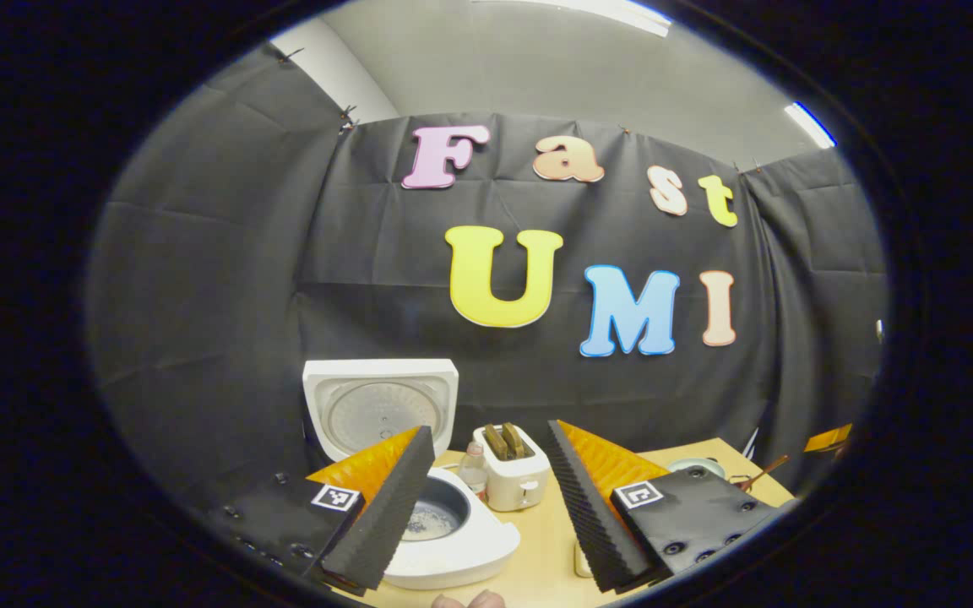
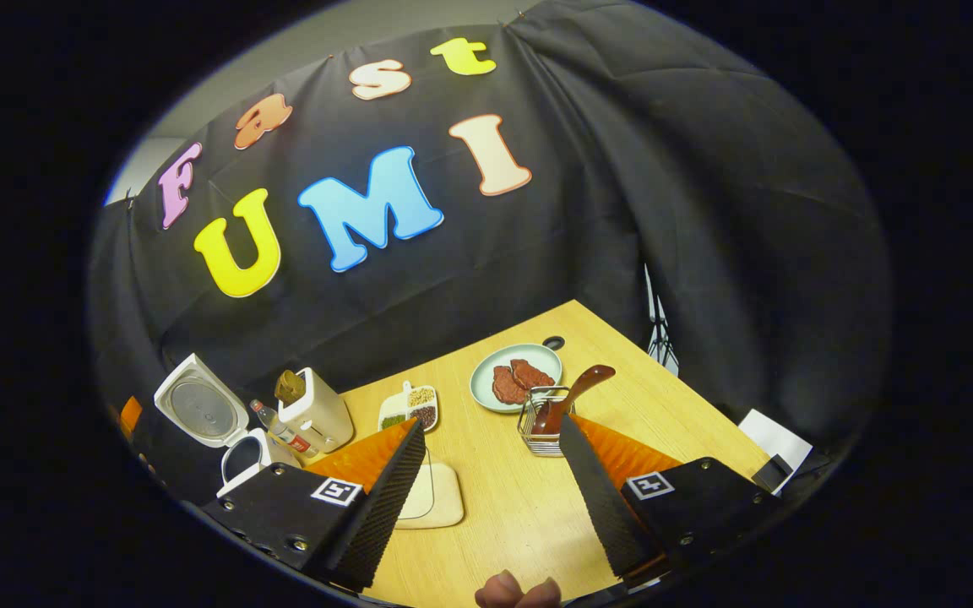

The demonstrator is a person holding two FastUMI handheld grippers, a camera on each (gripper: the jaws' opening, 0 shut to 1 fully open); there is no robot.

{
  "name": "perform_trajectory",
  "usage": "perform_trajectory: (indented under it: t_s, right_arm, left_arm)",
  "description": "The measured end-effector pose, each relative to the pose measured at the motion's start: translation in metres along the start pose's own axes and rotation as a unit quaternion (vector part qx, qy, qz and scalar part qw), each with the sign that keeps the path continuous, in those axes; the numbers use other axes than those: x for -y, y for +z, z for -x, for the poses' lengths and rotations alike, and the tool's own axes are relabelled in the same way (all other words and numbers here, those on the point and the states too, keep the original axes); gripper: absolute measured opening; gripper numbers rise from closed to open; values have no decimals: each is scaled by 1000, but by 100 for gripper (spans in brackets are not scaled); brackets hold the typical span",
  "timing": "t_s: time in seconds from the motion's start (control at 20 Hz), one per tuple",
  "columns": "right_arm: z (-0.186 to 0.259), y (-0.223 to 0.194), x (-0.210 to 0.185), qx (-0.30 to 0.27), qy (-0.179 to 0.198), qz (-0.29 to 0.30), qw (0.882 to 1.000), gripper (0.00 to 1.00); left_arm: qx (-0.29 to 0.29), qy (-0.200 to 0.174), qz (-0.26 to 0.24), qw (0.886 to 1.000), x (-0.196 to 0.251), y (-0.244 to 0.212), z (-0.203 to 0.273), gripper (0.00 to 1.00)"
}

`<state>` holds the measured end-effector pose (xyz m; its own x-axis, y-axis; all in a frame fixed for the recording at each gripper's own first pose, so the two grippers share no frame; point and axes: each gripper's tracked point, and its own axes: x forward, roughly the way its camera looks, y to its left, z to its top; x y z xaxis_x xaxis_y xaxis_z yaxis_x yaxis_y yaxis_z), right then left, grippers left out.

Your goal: Close the left gripper, press the button to open the rice cooker; take a wooden spoon from the chopstick holder with the right hand, scoop a spoonful of rice and pour it into the rice cooker, then put the wooden spoon back into the chopstick holder.

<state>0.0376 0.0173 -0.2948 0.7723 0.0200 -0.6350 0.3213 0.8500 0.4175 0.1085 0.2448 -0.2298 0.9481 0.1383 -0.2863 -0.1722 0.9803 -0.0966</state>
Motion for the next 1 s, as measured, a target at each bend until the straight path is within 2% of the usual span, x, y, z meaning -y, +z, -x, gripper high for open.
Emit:
perform_trajectory:
  t_s: [0.15, 0.55, 0.8, 1.0]
  right_arm:
    - [27, 6, -25, 15, 0, 11, 1000, 98]
    - [66, 22, -81, 21, 23, 76, 997, 98]
    - [68, 16, -94, 14, 24, 118, 993, 98]
    - [70, 3, -96, -2, 29, 121, 992, 98]
  left_arm:
    - [3, 8, 23, 1000, -27, 2, -35, 92]
    - [52, 69, 2, 996, -91, 39, -138, 92]
    - [53, 119, -4, 991, -124, 49, -196, 91]
    - [34, 152, -18, 988, -144, 43, -236, 93]
